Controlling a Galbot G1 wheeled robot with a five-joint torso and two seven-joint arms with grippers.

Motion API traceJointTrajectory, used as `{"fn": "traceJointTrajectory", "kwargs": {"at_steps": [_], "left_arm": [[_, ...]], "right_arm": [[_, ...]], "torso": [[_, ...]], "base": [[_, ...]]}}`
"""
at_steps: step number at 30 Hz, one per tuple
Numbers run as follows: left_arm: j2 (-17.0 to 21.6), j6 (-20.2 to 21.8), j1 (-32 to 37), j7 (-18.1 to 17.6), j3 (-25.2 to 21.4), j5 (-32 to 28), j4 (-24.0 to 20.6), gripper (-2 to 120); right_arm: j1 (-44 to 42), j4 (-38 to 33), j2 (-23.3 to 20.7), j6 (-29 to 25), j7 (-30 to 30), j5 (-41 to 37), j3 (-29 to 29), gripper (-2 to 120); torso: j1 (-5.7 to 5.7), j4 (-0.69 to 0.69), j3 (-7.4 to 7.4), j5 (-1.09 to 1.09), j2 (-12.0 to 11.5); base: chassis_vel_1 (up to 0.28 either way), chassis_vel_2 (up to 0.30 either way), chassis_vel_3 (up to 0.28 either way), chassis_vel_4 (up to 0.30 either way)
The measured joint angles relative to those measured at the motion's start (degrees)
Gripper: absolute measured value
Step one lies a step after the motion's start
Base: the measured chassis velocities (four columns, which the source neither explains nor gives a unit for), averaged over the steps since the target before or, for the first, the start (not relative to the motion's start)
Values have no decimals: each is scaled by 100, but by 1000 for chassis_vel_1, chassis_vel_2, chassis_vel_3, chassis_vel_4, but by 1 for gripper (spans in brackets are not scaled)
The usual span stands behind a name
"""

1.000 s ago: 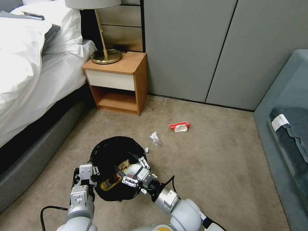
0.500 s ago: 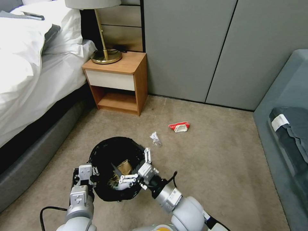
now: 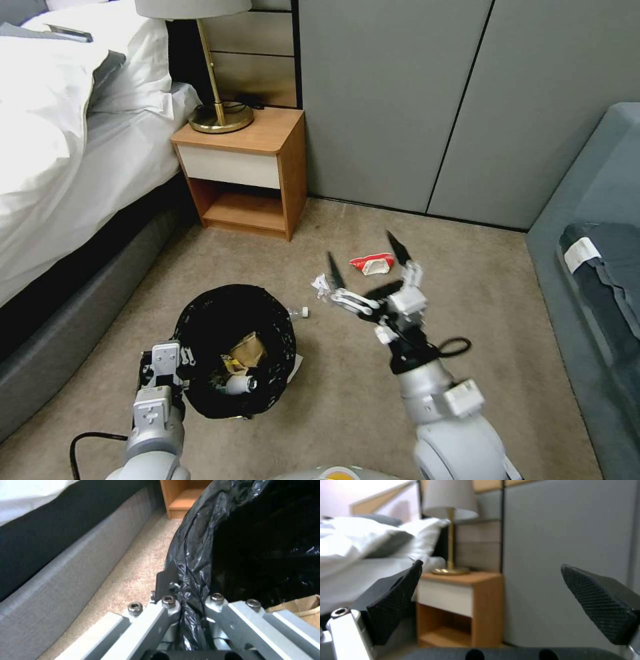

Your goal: Pick up the trash bin, then pick up the garbage from the floor and place it into the trash bin.

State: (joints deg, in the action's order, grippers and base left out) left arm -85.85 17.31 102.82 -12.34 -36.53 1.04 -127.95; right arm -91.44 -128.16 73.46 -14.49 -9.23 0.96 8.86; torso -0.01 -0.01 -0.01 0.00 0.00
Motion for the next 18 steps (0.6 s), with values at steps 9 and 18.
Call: {"fn": "traceJointTrajectory", "kwargs": {"at_steps": [9, 18], "left_arm": [[9, -1, 19, -10, 0, -138, -130, 1], [-12, -20, 58, -11, 24, -128, -147, 1]], "right_arm": [[-350, 441, 75, -166, -126, 91, 94, 100], [-171, 537, 64, -118, -103, 104, -29, 100]], "torso": [[0, 1, 0, 0, 0], [0, 1, 0, 0, 0]], "base": [[0, 0, 0, 0], [0, 0, 0, 0]]}}
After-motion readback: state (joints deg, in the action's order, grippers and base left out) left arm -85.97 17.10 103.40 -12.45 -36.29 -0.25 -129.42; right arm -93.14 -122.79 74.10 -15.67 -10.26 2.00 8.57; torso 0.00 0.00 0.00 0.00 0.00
